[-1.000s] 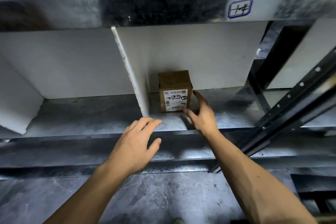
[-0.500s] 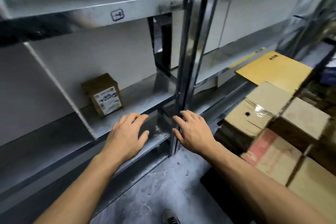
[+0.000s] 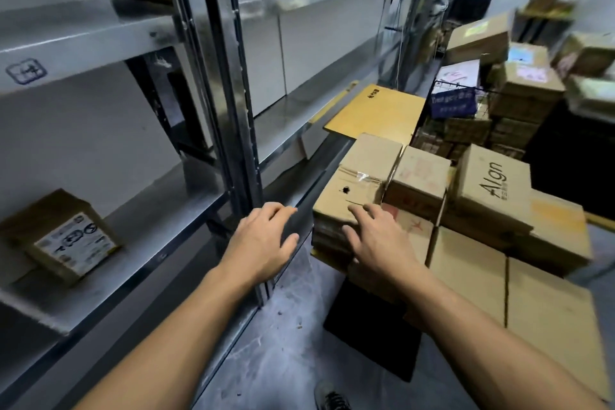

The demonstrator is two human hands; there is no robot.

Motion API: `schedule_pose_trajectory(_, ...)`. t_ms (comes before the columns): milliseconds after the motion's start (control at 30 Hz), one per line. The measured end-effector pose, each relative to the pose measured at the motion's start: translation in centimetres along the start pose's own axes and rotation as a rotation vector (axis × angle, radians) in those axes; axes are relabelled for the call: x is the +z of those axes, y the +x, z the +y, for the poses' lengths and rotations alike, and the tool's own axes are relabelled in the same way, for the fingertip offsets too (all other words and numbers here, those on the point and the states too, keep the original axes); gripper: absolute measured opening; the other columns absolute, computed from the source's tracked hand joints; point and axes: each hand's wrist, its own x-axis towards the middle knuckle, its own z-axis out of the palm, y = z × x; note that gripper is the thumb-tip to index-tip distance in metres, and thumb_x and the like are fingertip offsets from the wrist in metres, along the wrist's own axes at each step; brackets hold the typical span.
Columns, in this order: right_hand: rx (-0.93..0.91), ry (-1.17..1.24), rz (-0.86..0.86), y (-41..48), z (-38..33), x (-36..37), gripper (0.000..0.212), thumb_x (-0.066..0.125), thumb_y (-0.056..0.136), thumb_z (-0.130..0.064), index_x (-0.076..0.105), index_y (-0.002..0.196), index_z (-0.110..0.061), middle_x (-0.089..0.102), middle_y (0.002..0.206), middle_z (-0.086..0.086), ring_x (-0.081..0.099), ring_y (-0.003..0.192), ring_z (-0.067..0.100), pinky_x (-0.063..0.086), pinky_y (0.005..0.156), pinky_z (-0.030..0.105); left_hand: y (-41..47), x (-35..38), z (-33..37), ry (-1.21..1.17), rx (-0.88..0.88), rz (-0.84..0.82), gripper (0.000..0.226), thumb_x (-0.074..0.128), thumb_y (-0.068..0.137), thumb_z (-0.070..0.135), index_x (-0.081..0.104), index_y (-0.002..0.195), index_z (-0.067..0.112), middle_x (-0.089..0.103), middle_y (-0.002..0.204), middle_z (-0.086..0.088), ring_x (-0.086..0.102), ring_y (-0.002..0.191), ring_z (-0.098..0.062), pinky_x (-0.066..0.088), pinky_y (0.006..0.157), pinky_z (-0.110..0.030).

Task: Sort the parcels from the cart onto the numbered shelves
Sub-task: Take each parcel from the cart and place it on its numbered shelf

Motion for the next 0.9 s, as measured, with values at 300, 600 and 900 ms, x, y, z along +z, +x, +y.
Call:
schedule_pose_trajectory(300,0.237,0.341,-0.087,5.8,5.4,3.0,0.052,0.045,0.097,-0.054,0.039,0.146,-0.036,0.050,0.134,0.018,0.051,0.122,0.040,0.045,0.104,0.047,8.6,5.4,2.8,-0.092,-0.100,-0.129,0.055,0.045,0.093,0.049,0.033,0.145,0.035,0.040,0.140,0.002,0.041,0.125,-0.023,0.036,0.106,-0.042)
schedule_pose_trajectory(600,0.190,0.650,-0.105,5.9,5.9,4.6,0.054,0.053,0.098,-0.046,0.039,0.149,-0.034,0.060,0.131,0.010,0.055,0.122,0.029,0.039,0.096,0.031,8.8,9.6,4.2,-0.295,-0.214,0.003,0.053,0.054,0.091,0.045,0.045,0.140,0.026,0.039,0.137,0.008,0.040,0.126,-0.012,0.032,0.108,-0.027)
schedule_pose_trajectory(900,-0.058,0.894,-0.194,6.4,1.4,3.9,0.053,0.061,0.095,-0.038,0.039,0.143,-0.045,0.048,0.135,-0.004,0.049,0.121,0.014,0.038,0.100,0.030,1.9,6.7,3.3,-0.401,-0.382,0.401,0.046,0.060,0.085,0.041,0.057,0.128,0.029,0.044,0.126,0.024,0.045,0.118,0.005,0.034,0.094,-0.005)
